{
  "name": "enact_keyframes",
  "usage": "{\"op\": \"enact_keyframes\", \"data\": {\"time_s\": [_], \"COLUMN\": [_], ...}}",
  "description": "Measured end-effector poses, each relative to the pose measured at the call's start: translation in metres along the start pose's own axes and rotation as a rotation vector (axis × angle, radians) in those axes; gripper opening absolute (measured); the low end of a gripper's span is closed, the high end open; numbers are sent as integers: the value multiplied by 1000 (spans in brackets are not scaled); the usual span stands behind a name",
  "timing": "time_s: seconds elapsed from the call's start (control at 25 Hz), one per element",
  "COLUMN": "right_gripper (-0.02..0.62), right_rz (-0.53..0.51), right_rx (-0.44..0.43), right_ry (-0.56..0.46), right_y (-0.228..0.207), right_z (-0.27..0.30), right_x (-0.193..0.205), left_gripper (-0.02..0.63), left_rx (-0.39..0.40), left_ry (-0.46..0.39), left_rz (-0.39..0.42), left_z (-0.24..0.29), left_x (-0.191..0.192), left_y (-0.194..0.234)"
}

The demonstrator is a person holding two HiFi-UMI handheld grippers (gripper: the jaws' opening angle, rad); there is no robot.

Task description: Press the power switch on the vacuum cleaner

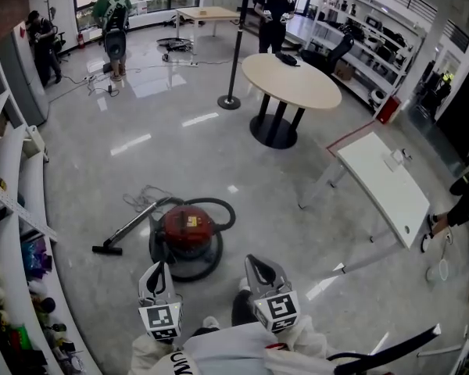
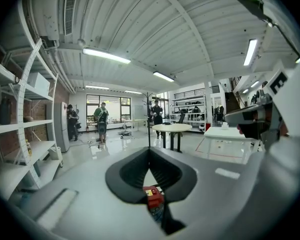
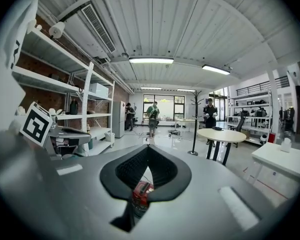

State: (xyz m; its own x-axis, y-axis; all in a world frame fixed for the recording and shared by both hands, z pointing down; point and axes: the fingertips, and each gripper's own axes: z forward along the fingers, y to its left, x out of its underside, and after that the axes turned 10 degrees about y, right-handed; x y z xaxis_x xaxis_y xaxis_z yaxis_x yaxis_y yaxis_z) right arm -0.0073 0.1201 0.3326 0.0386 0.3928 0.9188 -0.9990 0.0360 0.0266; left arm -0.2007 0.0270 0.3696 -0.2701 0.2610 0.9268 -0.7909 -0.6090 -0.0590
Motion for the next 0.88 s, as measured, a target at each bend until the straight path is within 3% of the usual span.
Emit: {"op": "enact_keyframes", "data": {"time_s": [0.44, 0.88], "right_gripper": [0, 0], "right_rz": [9, 19], "right_rx": [-78, -223], "right_ry": [14, 44], "right_y": [-41, -106], "right_z": [68, 151], "right_x": [-7, -34], "left_gripper": [0, 0], "left_rx": [-70, -164], "left_ry": [54, 104], "left_rz": [-13, -27], "left_z": [50, 128], "left_x": [-2, -45], "left_y": [3, -11]}}
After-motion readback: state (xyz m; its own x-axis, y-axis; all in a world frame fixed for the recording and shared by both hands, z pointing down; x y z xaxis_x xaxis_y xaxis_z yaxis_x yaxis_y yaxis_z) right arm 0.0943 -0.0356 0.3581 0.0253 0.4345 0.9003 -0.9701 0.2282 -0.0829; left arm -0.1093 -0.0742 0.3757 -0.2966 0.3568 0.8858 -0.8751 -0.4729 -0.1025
